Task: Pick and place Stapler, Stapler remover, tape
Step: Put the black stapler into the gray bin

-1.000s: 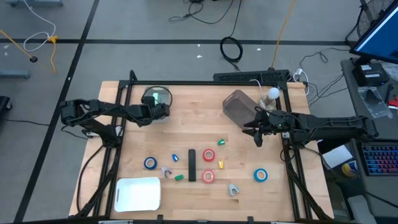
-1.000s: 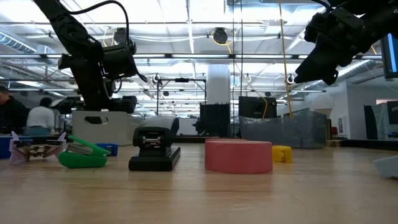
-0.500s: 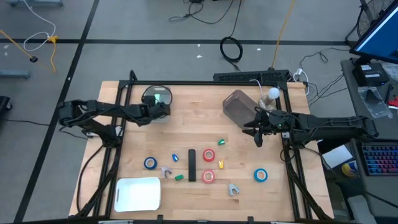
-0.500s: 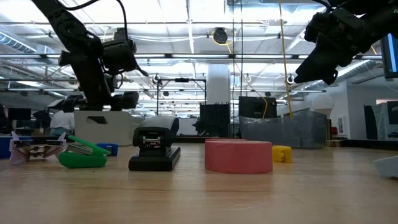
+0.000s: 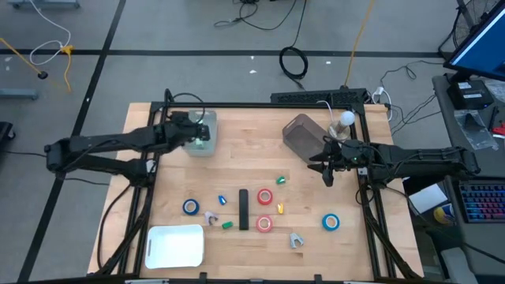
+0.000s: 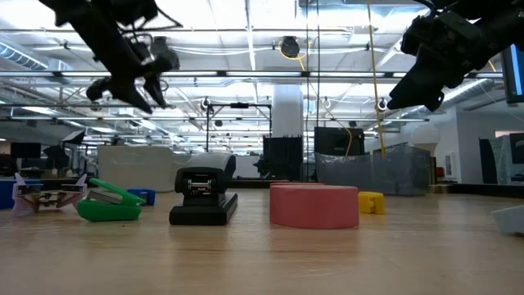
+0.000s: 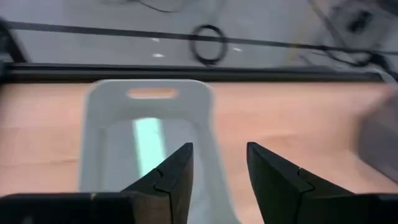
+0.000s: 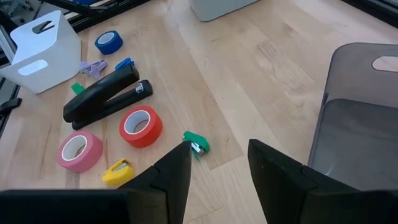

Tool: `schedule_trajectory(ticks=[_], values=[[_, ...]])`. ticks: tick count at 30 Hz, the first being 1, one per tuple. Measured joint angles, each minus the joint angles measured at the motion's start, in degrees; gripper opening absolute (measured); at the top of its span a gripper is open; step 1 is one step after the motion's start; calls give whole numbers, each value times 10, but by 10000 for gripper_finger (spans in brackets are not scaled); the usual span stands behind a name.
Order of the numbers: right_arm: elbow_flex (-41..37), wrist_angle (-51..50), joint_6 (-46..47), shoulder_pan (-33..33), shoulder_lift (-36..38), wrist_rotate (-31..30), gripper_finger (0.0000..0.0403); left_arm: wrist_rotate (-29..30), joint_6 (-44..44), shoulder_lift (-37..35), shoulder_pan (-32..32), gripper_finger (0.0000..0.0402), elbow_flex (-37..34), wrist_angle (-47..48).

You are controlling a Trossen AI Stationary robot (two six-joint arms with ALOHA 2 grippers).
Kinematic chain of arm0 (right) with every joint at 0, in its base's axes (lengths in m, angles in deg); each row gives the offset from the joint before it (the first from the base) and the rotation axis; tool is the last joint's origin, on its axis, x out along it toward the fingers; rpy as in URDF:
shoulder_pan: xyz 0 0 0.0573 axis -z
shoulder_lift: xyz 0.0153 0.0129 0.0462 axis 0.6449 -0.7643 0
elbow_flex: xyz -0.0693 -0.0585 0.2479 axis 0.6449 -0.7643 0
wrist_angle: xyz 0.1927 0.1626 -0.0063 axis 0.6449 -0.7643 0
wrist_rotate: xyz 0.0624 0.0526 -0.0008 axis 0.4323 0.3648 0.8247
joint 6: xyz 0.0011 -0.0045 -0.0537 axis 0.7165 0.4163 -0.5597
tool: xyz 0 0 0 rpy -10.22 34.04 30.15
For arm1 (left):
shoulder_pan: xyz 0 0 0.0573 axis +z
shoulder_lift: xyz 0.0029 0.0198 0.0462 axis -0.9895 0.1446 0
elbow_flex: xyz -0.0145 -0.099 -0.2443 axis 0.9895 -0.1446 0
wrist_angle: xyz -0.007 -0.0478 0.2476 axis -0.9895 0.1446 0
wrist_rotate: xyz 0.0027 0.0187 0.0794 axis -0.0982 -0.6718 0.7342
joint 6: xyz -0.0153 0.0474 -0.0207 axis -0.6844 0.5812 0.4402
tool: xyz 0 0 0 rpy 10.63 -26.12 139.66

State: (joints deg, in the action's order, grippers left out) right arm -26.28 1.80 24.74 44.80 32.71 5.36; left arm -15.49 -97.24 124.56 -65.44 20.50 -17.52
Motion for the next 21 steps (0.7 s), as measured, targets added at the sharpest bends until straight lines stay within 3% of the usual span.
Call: schedule_trajectory(ticks=[6, 12, 21], values=[[0, 0, -13, 0, 0, 0, 151, -97, 35, -55, -83, 119, 3, 0], [0, 0, -16, 0, 0, 0, 151, -226, 28, -64, -176, 93, 3, -1], [0, 0, -23, 0, 0, 0, 151, -341, -96, -33, -286, 90, 3, 10]])
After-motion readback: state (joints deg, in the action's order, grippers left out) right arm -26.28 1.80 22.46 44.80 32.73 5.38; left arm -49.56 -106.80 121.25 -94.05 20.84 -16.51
